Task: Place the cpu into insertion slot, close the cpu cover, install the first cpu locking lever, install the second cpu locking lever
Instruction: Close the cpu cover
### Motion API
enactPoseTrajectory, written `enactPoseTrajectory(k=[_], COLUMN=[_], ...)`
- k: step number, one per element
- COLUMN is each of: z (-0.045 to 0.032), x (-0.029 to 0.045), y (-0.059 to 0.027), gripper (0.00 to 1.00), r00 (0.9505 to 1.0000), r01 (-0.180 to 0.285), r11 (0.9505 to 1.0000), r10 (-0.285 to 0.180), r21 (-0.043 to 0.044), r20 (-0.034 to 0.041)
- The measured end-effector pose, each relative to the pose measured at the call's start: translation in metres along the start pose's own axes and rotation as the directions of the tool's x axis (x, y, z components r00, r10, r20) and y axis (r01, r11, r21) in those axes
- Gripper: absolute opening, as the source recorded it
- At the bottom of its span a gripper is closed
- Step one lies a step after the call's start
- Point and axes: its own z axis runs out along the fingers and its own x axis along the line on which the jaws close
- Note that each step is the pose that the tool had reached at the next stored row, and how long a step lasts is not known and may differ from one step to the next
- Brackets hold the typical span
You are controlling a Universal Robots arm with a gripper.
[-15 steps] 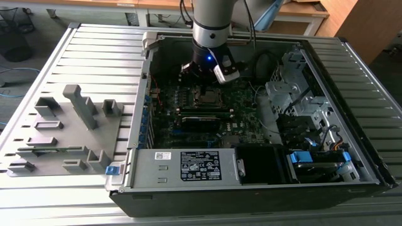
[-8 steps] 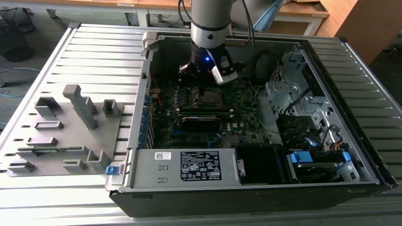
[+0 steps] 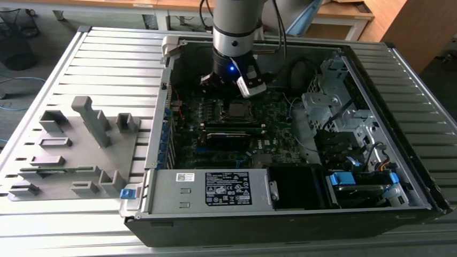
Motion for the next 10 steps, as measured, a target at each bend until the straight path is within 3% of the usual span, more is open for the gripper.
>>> enactPoseTrajectory(k=[10], z=[0.0041], x=[0.0006], y=[-0.0002], gripper=[0.11], r00=[1.0], r01=[0.0], r11=[1.0], r10=[0.0], r21=[0.0], r20=[0.0001])
